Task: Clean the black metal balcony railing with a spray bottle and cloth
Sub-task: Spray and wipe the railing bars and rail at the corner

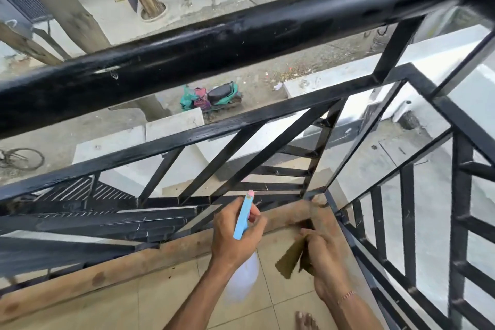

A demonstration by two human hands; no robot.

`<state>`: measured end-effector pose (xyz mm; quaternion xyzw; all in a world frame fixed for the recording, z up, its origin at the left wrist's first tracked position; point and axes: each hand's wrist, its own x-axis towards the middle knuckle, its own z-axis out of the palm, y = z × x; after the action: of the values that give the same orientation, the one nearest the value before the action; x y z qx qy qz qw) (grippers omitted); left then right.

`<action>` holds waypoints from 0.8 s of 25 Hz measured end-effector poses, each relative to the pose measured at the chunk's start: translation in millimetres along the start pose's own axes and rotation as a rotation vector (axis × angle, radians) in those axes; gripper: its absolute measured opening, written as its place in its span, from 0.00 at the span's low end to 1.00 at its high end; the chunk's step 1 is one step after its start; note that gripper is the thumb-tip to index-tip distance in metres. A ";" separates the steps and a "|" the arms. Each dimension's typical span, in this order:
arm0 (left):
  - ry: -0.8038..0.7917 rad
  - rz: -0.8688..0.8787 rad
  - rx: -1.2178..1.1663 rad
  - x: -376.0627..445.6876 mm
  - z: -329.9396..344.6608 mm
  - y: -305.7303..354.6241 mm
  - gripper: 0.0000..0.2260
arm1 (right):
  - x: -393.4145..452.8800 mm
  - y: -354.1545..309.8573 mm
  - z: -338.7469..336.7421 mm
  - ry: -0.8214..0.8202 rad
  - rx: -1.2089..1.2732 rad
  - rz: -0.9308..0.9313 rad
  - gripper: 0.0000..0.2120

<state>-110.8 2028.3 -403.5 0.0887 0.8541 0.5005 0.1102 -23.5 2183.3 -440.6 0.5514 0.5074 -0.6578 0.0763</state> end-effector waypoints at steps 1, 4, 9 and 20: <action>-0.003 0.001 0.021 1.0 1.7 -3.8 0.07 | 8.0 6.6 -2.6 0.035 -0.046 -0.001 0.09; 0.022 -0.033 0.088 5.5 10.3 -11.4 0.13 | 19.5 13.2 -7.9 0.048 -0.092 -0.072 0.12; 0.039 -0.076 0.092 6.1 25.8 -21.9 0.16 | 21.7 -0.1 -16.4 -0.048 0.000 -0.244 0.12; -0.087 -0.183 0.118 28.5 65.4 -26.4 0.14 | 49.6 -6.5 -27.3 -0.102 0.057 -0.387 0.09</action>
<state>-121.2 2077.6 -460.4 0.0385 0.8811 0.4328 0.1868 -29.0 2229.7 -473.2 0.4114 0.5807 -0.7013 -0.0416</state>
